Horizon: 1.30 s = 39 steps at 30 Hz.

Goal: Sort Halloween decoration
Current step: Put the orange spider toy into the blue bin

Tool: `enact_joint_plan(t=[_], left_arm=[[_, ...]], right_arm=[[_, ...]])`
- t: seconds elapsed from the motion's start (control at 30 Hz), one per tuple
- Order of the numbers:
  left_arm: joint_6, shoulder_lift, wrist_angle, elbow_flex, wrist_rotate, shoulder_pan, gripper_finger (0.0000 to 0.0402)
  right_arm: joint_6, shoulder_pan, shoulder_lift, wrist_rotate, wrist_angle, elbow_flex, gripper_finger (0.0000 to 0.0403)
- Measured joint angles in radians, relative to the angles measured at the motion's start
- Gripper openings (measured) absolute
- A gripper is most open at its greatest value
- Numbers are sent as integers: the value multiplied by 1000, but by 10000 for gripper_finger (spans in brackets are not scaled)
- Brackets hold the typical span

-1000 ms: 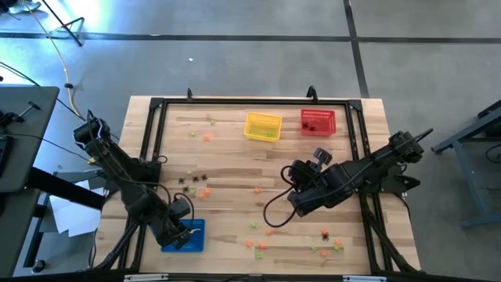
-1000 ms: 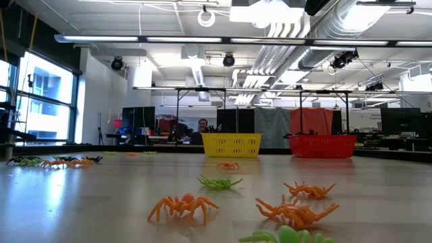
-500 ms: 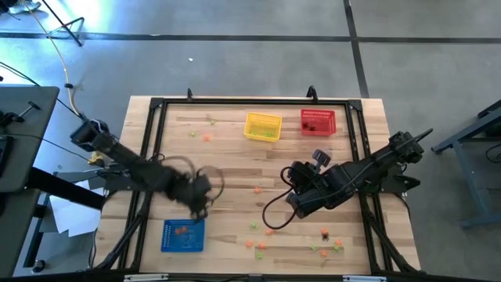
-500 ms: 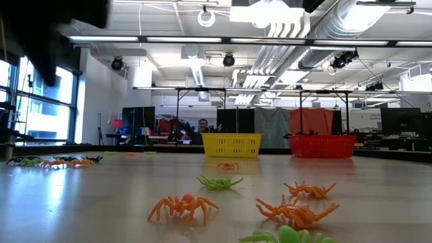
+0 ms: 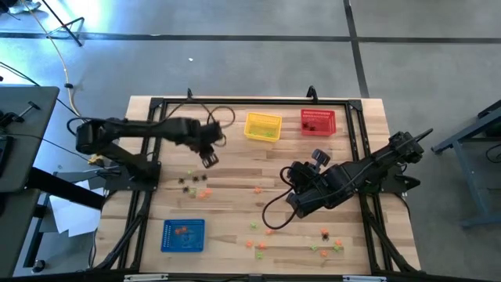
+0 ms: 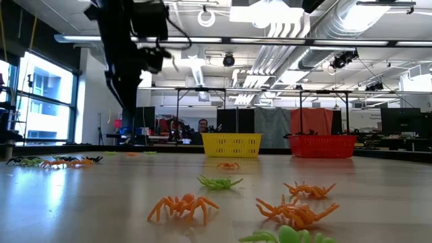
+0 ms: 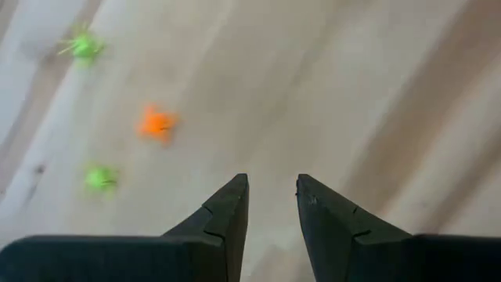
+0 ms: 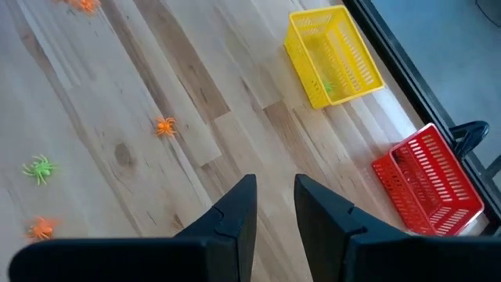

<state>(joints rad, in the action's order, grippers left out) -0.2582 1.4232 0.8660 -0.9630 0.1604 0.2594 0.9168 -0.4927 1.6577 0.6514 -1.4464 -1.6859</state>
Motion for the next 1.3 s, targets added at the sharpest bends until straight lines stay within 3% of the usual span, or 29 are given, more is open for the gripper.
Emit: enact_joint_plan(t=[0.17, 0.47, 0.77, 1.1, 1.3], left_arm=[[118, 81, -21, 1, -69, 154, 99], [262, 214, -115, 1, -68, 283, 99], [340, 324, -166, -2, -44, 349, 99], [344, 367, -182, -4, -43, 382, 98], [291, 369, -183, -3, -26, 382, 45]], right_arm=[[-14, 2, 0, 3, -10, 0, 83], [-28, 2, 0, 17, -15, 0, 83], [-28, 5, 0, 32, -17, 0, 83], [-44, 28, 0, 34, -20, 0, 83], [-46, 28, 0, 34, -20, 0, 83]])
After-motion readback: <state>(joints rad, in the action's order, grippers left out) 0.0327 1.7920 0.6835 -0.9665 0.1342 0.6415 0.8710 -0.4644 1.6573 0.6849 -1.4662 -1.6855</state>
